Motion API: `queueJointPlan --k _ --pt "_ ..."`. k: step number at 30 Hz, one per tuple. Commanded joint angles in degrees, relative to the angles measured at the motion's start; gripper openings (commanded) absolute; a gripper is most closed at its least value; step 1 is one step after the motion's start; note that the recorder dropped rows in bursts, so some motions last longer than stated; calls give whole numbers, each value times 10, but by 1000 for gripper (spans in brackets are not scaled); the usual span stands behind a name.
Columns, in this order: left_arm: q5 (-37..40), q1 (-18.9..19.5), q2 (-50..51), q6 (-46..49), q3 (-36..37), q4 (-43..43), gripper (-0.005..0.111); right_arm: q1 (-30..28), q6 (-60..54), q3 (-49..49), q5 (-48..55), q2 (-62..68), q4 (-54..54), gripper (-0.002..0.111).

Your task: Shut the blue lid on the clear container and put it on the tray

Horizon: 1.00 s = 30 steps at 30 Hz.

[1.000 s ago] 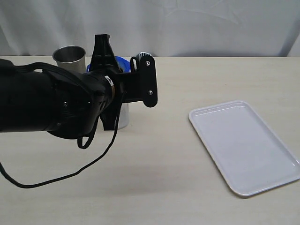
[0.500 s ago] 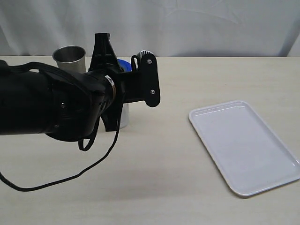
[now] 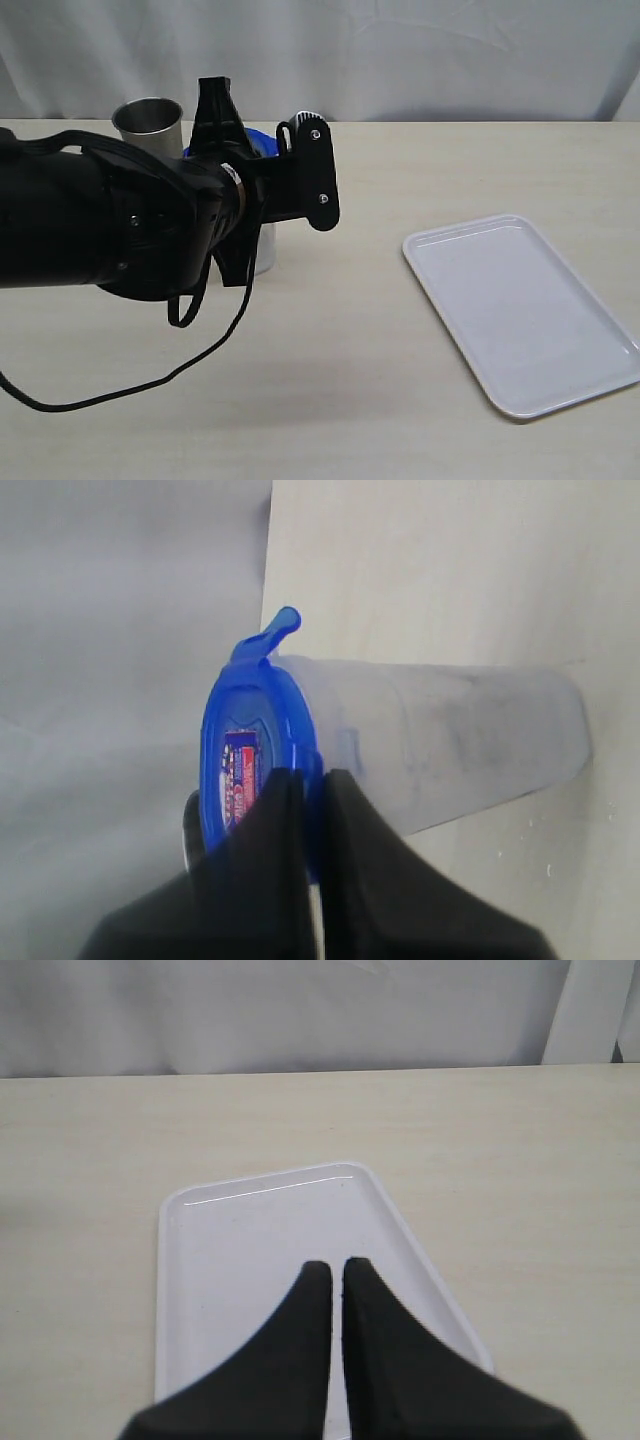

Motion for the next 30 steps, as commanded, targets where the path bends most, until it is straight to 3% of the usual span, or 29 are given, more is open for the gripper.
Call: queueJointPlan --k 1,30 --pt "-5 -1 -5 1 1 -7 0 0 0 1 -2 -2 0 5" --pt "-29 -1 -5 5 1 -33 0 0 0 1 -2 -2 0 5"
